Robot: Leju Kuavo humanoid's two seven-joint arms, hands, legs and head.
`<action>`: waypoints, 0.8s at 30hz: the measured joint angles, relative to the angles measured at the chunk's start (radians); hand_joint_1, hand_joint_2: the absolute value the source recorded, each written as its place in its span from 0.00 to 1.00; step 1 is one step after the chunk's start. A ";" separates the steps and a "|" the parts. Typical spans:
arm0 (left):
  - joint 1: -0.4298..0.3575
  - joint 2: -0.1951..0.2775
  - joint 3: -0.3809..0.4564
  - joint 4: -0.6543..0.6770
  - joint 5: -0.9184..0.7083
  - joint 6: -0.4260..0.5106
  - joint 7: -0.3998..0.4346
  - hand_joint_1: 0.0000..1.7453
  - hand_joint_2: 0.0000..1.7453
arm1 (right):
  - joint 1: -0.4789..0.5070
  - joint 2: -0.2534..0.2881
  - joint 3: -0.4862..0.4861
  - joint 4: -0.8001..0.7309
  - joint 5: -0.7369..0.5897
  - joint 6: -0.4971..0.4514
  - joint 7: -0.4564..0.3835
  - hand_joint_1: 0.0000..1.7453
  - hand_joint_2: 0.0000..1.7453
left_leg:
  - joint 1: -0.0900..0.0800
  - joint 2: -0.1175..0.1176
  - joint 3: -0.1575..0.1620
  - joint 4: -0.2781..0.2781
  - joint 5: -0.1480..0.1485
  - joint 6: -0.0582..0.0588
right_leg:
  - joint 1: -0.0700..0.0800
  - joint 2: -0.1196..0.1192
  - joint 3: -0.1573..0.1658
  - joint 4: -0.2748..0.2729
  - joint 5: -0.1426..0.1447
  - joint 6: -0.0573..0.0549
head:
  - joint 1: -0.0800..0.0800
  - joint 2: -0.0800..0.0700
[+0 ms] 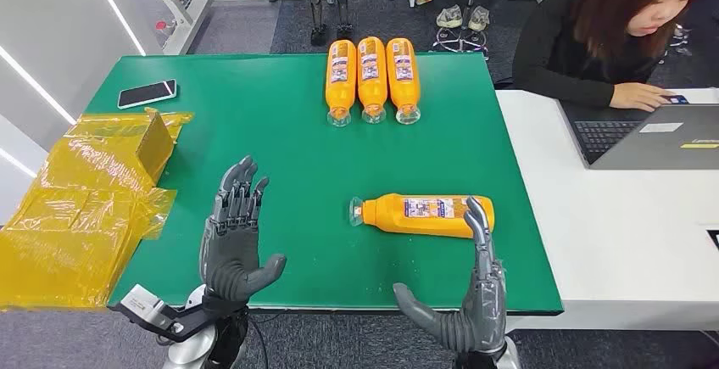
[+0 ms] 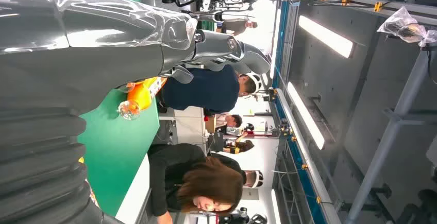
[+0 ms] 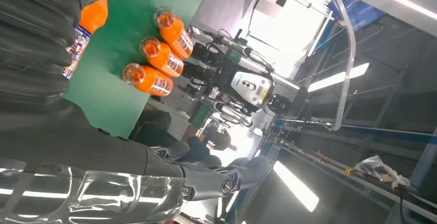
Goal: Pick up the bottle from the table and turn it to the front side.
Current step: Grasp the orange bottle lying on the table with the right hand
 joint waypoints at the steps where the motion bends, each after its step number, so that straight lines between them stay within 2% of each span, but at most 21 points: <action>1: 0.000 0.000 0.000 0.000 0.000 0.000 0.000 0.00 1.00 | 0.000 0.000 0.000 0.000 0.002 -0.001 0.001 0.00 1.00 | 0.000 0.000 0.000 0.000 0.000 0.000 | 0.000 0.000 0.000 0.000 0.000 0.000 | 0.000 0.000; 8: 0.003 0.000 0.000 0.000 -0.003 0.000 0.000 0.00 1.00 | 0.000 0.000 -0.005 0.000 0.069 -0.006 0.041 0.00 1.00 | 0.000 0.000 0.000 0.000 0.000 0.000 | 0.000 0.000 0.000 0.000 0.000 0.000 | 0.000 0.000; 17: 0.006 0.000 0.000 0.000 -0.005 0.000 0.000 0.00 1.00 | 0.000 -0.001 -0.015 0.001 0.093 -0.003 0.063 0.00 1.00 | 0.000 0.000 0.000 0.000 0.000 0.000 | 0.000 0.000 0.000 0.000 0.000 0.000 | 0.000 0.000; 20: 0.006 0.000 0.000 0.000 -0.007 -0.004 0.000 0.00 1.00 | -0.005 -0.008 -0.026 0.011 0.230 0.004 0.172 0.00 1.00 | 0.000 0.000 0.000 0.000 0.000 0.000 | 0.000 0.000 0.000 0.000 0.000 0.000 | 0.000 0.000; 24: 0.006 0.000 0.000 0.000 -0.015 -0.017 0.000 0.00 1.00 | -0.038 -0.030 -0.084 0.047 0.558 0.029 0.386 0.00 1.00 | 0.000 0.000 0.000 0.000 0.000 0.000 | 0.000 0.000 0.000 0.000 0.000 0.000 | 0.000 0.000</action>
